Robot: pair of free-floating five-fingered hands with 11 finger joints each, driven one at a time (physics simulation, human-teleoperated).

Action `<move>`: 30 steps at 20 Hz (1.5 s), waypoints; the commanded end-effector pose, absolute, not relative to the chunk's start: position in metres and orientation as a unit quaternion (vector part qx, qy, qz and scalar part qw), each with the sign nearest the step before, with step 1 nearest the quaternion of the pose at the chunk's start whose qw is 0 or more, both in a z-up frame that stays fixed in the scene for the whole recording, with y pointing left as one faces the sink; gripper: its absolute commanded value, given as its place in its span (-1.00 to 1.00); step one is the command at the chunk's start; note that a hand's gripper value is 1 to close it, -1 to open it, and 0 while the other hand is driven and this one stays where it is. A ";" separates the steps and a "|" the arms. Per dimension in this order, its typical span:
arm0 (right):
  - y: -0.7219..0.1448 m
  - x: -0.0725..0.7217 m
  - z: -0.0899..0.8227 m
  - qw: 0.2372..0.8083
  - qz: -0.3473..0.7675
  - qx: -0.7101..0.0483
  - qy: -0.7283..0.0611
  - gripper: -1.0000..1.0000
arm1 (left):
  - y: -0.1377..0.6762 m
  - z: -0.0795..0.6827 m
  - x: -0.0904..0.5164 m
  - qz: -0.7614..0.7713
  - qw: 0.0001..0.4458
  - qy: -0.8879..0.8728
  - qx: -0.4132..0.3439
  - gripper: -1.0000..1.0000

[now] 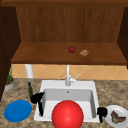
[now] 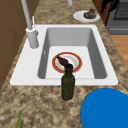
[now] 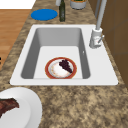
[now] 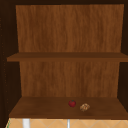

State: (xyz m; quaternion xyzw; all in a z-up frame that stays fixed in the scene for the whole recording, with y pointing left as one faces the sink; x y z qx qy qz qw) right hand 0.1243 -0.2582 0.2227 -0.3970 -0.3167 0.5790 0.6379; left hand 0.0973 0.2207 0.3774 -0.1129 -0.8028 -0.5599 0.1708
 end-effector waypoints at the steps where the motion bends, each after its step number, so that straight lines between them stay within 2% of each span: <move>1: -0.258 0.124 0.223 0.638 0.579 -0.397 -0.317 0.00 | 0.220 0.406 0.097 -0.571 0.182 -0.794 -0.096 -1.00; 30: -0.258 0.124 0.223 0.638 0.579 -0.397 -0.317 0.00 | 0.192 0.641 0.040 -0.569 0.170 -0.798 -0.101 -1.00</move>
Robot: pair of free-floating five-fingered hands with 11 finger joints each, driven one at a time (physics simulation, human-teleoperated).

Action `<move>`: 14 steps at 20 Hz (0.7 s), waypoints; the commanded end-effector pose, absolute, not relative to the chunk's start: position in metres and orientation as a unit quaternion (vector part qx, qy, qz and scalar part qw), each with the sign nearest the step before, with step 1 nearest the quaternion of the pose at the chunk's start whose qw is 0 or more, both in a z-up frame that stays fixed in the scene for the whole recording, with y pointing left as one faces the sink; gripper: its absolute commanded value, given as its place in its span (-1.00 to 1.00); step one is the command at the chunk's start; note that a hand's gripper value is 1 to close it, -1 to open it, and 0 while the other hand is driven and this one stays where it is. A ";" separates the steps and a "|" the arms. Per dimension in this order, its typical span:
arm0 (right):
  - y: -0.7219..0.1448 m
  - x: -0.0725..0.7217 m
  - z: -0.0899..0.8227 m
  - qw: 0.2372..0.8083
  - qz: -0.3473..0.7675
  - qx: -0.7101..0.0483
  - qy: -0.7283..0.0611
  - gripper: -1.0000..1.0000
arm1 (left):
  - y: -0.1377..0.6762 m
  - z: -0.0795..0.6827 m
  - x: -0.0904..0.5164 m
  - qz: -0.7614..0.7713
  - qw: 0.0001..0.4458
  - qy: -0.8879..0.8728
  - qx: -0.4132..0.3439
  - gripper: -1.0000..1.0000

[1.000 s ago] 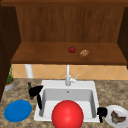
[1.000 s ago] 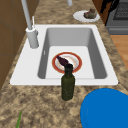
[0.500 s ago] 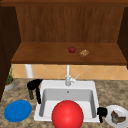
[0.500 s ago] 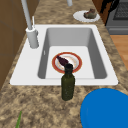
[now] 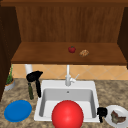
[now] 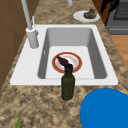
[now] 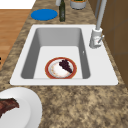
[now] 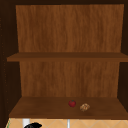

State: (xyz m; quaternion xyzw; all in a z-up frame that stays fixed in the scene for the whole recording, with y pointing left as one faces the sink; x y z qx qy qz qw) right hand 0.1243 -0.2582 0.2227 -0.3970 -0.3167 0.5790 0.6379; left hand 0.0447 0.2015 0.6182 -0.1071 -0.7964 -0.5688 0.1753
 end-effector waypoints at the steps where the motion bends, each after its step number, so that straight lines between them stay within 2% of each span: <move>1: -0.258 0.124 0.223 0.638 0.579 -0.397 -0.317 0.00 | 0.189 0.649 0.040 -0.570 0.169 -0.798 -0.103 -1.00; 14: -0.258 0.124 0.223 0.638 0.579 -0.397 -0.317 0.00 | 0.133 0.755 0.041 -0.582 0.176 -0.787 -0.102 -1.00</move>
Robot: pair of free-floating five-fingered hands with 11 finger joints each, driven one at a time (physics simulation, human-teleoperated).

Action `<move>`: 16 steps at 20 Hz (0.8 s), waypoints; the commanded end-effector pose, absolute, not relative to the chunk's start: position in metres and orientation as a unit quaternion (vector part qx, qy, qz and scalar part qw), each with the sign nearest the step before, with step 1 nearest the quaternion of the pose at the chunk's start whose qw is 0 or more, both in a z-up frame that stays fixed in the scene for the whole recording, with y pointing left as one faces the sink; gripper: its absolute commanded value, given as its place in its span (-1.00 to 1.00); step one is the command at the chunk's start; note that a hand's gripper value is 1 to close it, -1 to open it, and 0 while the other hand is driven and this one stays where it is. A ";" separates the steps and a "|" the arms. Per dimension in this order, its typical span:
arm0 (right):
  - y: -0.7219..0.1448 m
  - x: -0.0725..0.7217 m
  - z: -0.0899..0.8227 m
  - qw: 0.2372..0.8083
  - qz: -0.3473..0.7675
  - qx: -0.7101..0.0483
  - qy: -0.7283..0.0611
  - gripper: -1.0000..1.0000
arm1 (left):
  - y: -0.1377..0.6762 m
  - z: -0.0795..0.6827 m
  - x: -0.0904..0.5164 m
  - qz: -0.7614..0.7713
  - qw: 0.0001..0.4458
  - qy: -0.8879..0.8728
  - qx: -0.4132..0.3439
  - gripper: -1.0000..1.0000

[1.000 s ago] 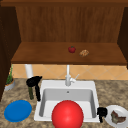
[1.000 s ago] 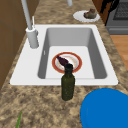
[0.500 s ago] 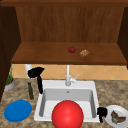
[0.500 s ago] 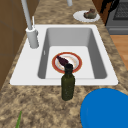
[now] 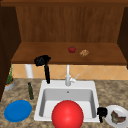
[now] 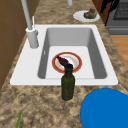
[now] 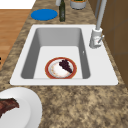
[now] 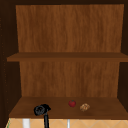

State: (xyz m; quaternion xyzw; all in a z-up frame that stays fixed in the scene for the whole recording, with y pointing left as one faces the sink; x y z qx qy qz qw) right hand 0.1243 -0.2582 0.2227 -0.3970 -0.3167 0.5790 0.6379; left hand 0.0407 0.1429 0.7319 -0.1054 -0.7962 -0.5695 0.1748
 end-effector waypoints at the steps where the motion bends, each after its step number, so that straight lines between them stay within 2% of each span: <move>1: -0.258 0.124 0.223 0.638 0.579 -0.397 -0.317 0.00 | 0.131 0.761 0.042 -0.586 0.177 -0.784 -0.102 -1.00; 16: -0.258 0.124 0.223 0.638 0.579 -0.397 -0.317 0.00 | 0.111 0.833 0.158 -0.600 0.169 -0.775 -0.100 -1.00</move>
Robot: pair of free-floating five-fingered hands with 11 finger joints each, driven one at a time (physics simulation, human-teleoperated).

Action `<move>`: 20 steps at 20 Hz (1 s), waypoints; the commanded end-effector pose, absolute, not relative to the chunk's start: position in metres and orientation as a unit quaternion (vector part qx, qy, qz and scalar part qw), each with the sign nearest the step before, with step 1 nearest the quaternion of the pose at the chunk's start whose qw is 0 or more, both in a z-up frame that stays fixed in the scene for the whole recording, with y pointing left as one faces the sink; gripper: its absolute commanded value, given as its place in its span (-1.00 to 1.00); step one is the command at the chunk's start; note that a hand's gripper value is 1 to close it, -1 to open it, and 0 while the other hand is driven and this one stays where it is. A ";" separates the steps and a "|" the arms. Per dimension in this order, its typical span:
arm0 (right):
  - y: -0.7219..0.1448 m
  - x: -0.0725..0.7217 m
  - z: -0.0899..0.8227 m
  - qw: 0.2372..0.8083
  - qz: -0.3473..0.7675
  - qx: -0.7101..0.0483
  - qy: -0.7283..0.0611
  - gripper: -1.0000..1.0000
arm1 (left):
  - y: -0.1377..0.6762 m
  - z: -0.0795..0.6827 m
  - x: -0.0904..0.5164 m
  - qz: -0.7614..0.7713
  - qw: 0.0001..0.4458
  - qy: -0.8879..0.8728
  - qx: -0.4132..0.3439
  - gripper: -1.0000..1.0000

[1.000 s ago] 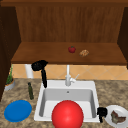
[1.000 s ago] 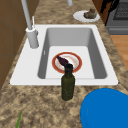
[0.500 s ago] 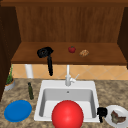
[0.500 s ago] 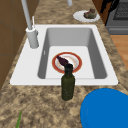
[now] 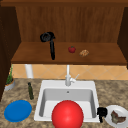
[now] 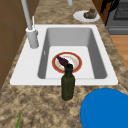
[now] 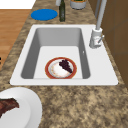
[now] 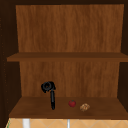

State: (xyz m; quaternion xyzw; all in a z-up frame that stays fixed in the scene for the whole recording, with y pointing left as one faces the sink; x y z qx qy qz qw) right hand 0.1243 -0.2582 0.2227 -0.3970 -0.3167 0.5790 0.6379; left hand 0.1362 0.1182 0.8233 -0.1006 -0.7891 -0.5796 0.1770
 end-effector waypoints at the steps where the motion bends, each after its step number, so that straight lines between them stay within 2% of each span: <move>1: -0.258 0.124 0.223 0.638 0.579 -0.397 -0.317 0.00 | 0.106 0.834 0.165 -0.598 0.170 -0.777 -0.100 -1.00; 20: -0.258 0.124 0.223 0.638 0.579 -0.397 -0.317 0.00 | 0.034 0.781 0.309 -0.604 0.190 -0.767 -0.098 -1.00</move>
